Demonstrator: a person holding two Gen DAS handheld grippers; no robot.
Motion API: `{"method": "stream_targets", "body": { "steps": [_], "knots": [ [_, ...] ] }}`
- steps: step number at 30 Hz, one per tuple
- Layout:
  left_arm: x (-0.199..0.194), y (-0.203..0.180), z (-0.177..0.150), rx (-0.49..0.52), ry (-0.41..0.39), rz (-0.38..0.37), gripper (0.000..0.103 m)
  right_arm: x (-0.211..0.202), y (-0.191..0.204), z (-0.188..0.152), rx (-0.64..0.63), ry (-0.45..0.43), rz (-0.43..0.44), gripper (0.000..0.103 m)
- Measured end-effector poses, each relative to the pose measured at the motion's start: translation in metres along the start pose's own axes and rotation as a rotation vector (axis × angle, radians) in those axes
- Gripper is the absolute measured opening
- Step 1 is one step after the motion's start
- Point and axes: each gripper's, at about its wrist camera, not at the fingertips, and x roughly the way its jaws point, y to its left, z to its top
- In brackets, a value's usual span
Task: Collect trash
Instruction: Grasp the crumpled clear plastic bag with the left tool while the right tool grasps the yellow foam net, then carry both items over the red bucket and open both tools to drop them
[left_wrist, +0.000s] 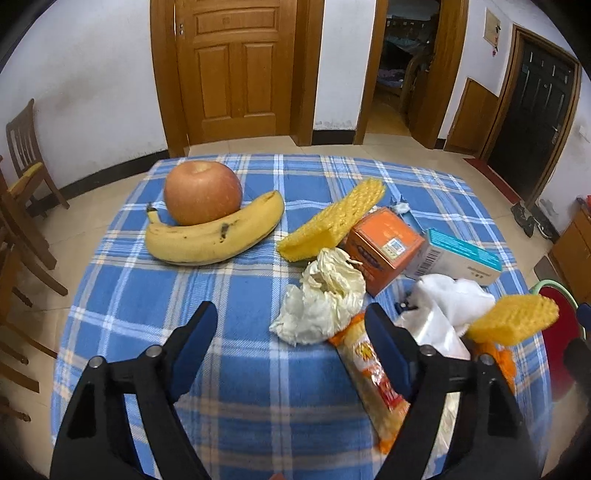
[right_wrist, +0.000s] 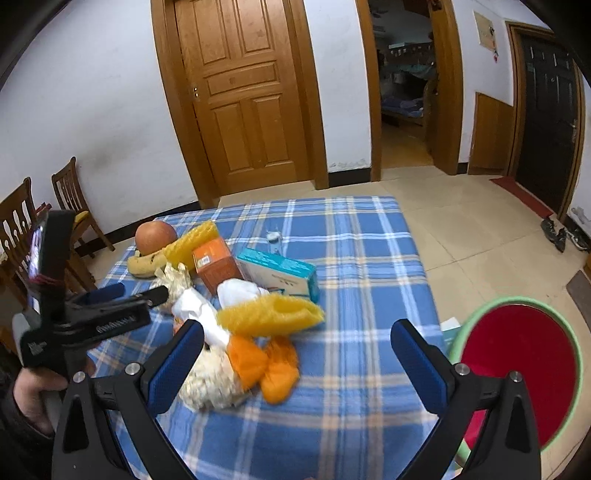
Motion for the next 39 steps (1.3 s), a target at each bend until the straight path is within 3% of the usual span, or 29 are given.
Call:
{"method": "stream_targets", "body": {
  "steps": [2, 4, 6, 9, 11, 13, 19, 28, 39],
  "knots": [
    [0.008, 0.002, 0.001, -0.002, 0.027, -0.033, 0.054, 0.007, 0.004, 0.003, 0.000, 0.007, 0.012, 0.103],
    [0.015, 0.005, 0.002, -0.012, 0.065, -0.126, 0.036, 0.014, 0.009, 0.004, -0.004, 0.010, 0.009, 0.103],
    [0.018, 0.006, 0.001, -0.017, 0.078, -0.176, 0.029, 0.019, 0.012, 0.005, 0.001, 0.018, 0.013, 0.101],
    [0.017, 0.005, -0.001, 0.015, 0.059, -0.190, 0.023, 0.029, 0.016, 0.006, 0.026, 0.039, 0.014, 0.086],
    [0.014, 0.006, -0.002, 0.020, 0.057, -0.210, 0.021, 0.034, 0.015, 0.005, 0.050, 0.061, 0.025, 0.073],
    [0.008, 0.011, -0.005, 0.030, 0.048, -0.231, 0.021, 0.040, 0.015, 0.002, 0.070, 0.090, 0.034, 0.051],
    [-0.020, 0.031, -0.013, 0.016, 0.026, -0.337, 0.021, 0.034, 0.018, -0.005, 0.134, 0.095, -0.001, 0.018],
    [-0.071, 0.043, -0.015, 0.033, -0.067, -0.381, 0.021, -0.008, 0.031, -0.013, 0.161, 0.014, -0.015, 0.014],
    [-0.106, 0.024, -0.028, 0.035, -0.079, -0.400, 0.021, -0.055, 0.028, -0.014, 0.127, -0.063, -0.006, 0.014]
  ]
}}
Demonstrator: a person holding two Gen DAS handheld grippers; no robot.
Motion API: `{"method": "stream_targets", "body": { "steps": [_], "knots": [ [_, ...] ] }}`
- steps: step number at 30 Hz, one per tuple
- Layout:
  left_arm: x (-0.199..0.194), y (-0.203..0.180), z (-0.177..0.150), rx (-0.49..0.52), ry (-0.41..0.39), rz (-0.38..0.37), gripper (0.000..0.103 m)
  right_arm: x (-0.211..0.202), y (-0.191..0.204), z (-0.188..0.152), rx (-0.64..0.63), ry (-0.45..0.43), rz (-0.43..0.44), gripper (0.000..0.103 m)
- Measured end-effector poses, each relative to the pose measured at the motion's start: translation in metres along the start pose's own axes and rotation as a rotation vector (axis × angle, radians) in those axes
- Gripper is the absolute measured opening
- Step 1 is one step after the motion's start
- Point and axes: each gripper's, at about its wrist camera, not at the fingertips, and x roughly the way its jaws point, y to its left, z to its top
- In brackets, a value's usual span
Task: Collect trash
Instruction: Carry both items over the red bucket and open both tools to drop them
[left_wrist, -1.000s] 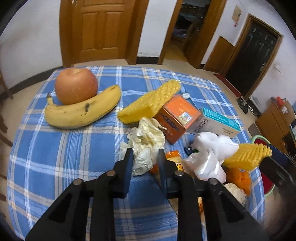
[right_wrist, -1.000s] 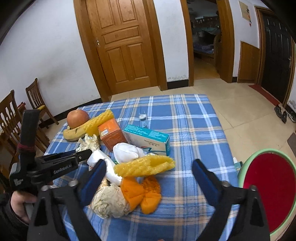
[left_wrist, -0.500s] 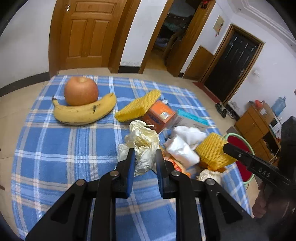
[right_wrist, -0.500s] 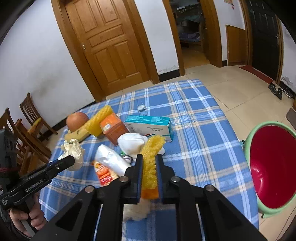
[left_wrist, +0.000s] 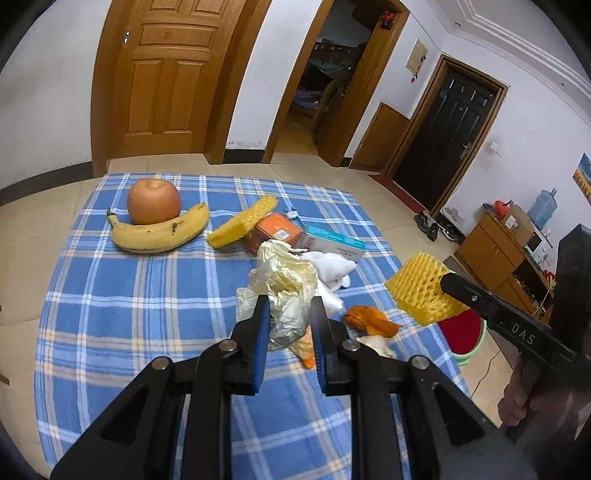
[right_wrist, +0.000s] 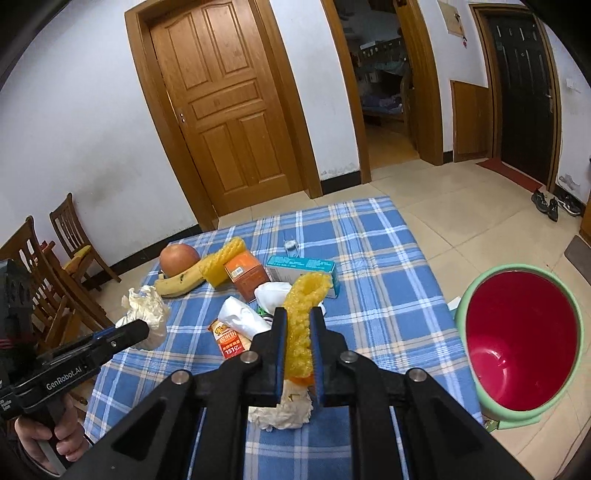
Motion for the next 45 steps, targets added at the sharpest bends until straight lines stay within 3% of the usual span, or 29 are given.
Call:
{"method": "stream_targets", "body": {
  "steps": [8, 15, 29, 45],
  "knots": [
    [-0.011, -0.040, 0.004, 0.035, -0.038, 0.006, 0.020, -0.032, -0.020, 0.001, -0.017, -0.052, 0.008, 0.014],
    [0.001, -0.084, 0.005, 0.100, -0.022, -0.057, 0.021, -0.057, -0.060, 0.000, 0.021, -0.086, -0.034, 0.014],
    [0.068, -0.180, 0.000, 0.236, 0.079, -0.143, 0.020, -0.076, -0.162, -0.013, 0.166, -0.103, -0.159, 0.014],
    [0.156, -0.258, -0.031, 0.346, 0.237, -0.189, 0.020, -0.052, -0.251, -0.046, 0.308, -0.048, -0.272, 0.016]
  ]
}}
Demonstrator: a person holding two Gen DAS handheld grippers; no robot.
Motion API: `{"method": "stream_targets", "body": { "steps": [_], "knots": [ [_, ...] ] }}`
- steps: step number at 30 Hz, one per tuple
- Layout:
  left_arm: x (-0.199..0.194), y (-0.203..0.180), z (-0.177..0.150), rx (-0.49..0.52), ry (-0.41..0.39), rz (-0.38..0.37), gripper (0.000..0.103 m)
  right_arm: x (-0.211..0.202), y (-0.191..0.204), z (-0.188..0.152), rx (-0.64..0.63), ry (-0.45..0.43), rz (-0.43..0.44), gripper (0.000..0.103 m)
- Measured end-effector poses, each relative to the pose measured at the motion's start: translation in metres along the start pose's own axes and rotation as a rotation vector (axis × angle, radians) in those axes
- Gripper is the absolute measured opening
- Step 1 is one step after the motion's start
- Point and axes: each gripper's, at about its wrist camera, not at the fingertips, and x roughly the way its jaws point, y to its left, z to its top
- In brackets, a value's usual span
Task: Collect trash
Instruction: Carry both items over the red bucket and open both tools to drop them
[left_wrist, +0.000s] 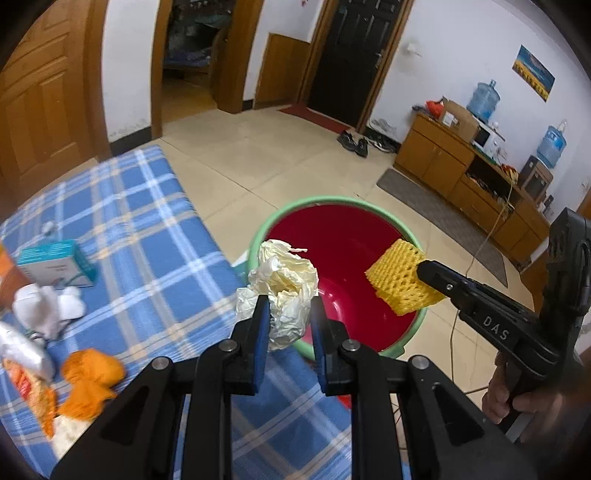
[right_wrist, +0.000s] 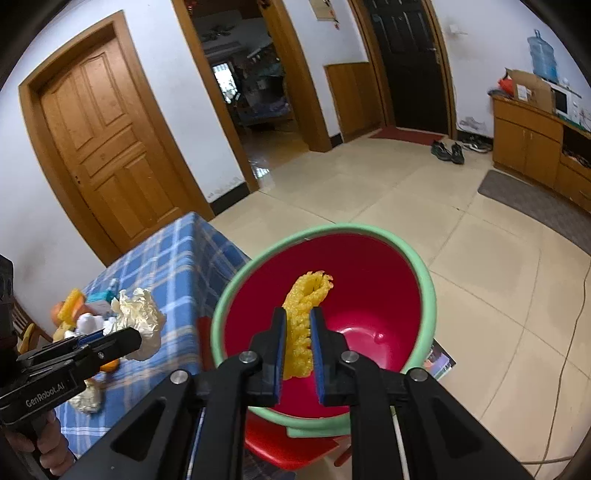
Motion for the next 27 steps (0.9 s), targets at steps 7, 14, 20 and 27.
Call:
{"method": "stream_targets", "body": {
  "steps": [7, 14, 20, 27],
  "knots": [
    [0.035, -0.021, 0.004, 0.060, 0.057, -0.026, 0.021, 0.010, -0.015, -0.002, 0.033, 0.007, -0.026, 0.018],
    [0.048, -0.023, 0.009, 0.063, 0.067, 0.000, 0.047, 0.013, -0.024, -0.002, 0.061, 0.011, -0.027, 0.036],
    [0.042, -0.018, 0.010, 0.043, 0.052, 0.016, 0.049, 0.009, -0.025, -0.003, 0.084, 0.010, -0.016, 0.044],
    [0.019, -0.005, 0.005, 0.014, 0.019, 0.031, 0.054, -0.004, -0.020, -0.006, 0.085, -0.005, -0.001, 0.046]
  ]
}}
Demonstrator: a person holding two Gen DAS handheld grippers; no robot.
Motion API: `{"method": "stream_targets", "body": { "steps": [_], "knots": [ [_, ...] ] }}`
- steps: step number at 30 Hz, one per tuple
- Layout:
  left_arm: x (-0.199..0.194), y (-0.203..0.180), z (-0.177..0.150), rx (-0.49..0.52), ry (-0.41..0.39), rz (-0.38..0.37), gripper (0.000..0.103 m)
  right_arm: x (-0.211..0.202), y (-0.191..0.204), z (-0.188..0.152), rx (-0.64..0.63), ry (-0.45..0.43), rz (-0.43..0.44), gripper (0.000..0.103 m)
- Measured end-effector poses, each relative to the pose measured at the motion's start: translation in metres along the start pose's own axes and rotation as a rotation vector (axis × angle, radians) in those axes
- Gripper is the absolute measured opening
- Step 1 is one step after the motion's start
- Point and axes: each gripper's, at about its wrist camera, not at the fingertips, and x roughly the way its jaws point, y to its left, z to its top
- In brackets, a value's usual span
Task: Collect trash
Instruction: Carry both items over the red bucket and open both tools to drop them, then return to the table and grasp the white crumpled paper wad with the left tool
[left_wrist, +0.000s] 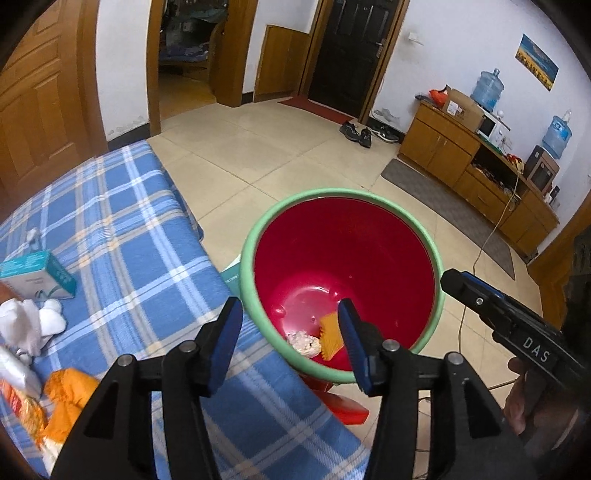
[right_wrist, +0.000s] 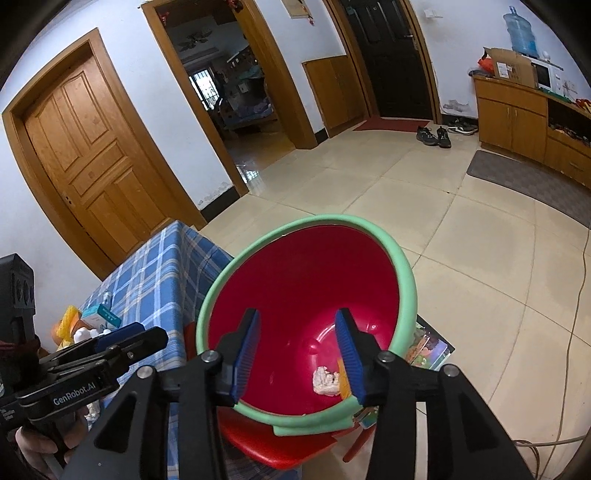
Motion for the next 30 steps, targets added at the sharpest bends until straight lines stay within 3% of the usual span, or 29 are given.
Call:
{"method": "stream_targets", "body": {
  "steps": [6, 9, 12, 17, 22, 30],
  "knots": [
    [-0.023, 0.014, -0.010, -0.037, -0.020, 0.012, 0.054, -0.012, 0.009, -0.008, -0.001, 0.007, 0.024, 0.049],
    [-0.040, 0.025, -0.017, -0.067, -0.039, 0.020, 0.055, -0.018, 0.014, -0.013, 0.001, 0.011, 0.038, 0.055],
    [-0.053, 0.032, -0.022, -0.093, -0.058, 0.024, 0.060, -0.022, 0.019, -0.018, 0.006, 0.017, 0.067, 0.059],
    [-0.074, 0.048, -0.035, -0.116, -0.078, 0.077, 0.060, -0.021, 0.034, -0.026, -0.008, 0.049, 0.107, 0.061],
    [-0.091, 0.068, -0.050, -0.146, -0.095, 0.126, 0.061, -0.024, 0.050, -0.035, -0.033, 0.058, 0.123, 0.071],
    [-0.103, 0.101, -0.076, -0.224, -0.085, 0.212, 0.062, -0.022, 0.069, -0.047, -0.065, 0.083, 0.148, 0.071]
  ]
}}
